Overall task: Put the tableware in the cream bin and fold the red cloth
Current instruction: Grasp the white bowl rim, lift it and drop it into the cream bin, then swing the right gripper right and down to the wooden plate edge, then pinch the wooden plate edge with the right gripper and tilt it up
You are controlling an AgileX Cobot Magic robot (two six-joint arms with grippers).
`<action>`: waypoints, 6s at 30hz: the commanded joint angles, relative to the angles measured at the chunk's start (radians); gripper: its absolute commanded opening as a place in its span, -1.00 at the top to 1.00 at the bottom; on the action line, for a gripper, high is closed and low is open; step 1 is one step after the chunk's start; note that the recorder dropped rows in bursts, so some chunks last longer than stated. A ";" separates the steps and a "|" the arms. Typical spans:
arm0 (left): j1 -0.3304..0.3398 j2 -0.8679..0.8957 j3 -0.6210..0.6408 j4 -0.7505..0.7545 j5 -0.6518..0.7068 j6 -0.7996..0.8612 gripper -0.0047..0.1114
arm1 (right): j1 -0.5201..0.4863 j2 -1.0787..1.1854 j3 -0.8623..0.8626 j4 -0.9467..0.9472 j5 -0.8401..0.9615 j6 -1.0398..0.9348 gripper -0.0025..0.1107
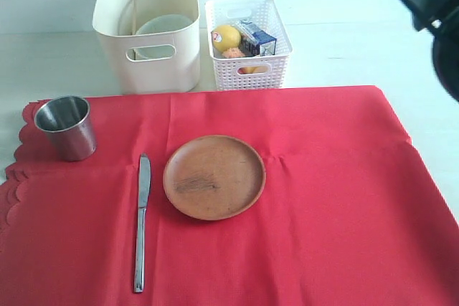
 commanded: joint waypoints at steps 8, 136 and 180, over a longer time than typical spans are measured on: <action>0.001 -0.006 0.004 -0.007 -0.008 -0.002 0.92 | 0.004 -0.198 -0.010 0.208 0.362 -0.261 0.02; 0.001 -0.006 0.004 -0.007 -0.008 -0.004 0.92 | -0.425 -0.196 1.056 1.684 0.098 -1.516 0.08; 0.001 -0.006 0.004 -0.007 -0.008 -0.004 0.92 | -0.338 -0.058 0.978 1.580 -0.059 -1.409 0.96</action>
